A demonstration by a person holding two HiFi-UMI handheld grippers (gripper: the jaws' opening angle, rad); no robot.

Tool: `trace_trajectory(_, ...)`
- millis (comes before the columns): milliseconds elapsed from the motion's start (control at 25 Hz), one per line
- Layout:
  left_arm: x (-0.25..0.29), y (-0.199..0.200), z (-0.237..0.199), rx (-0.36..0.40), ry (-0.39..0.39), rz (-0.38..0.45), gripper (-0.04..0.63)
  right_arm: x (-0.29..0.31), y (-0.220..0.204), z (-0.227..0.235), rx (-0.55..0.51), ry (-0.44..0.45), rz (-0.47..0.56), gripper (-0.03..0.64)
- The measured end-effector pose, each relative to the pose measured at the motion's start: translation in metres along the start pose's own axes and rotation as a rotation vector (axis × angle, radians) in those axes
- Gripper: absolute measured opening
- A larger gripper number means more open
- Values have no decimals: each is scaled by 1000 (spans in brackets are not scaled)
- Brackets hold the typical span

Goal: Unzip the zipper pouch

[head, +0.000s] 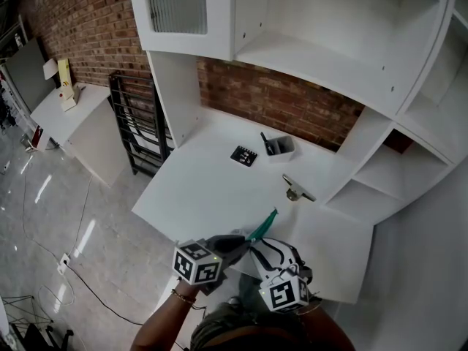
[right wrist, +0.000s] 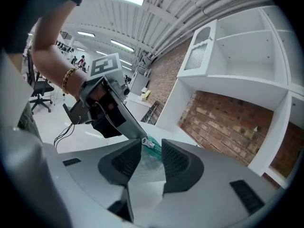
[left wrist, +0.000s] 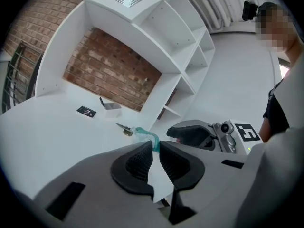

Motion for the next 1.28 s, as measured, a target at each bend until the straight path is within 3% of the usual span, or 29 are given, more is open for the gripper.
trace_trajectory(240, -2, -1, 2, 13, 4, -6, 46, 2, -6, 0, 114, 32, 32, 91)
trace_trajectory(440, -1, -1, 9, 62, 15, -31, 46, 2, -8, 8, 290, 99, 57, 38)
trace_trajectory(720, -7, 0, 9, 73, 25, -16, 46, 2, -10, 11, 403, 151, 92, 34)
trace_trajectory(1280, -17, 0, 4, 83, 46, -13, 46, 8, -7, 5, 436, 201, 114, 33)
Point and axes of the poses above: the fingertips, and each gripper's own axes: x forward along the fingers, z to its right, y out of its top, the point moved 9 cm from there along -x, backward along the fingers, and after that the axes turned 13 degrees about -z, right-handed, at the moved point
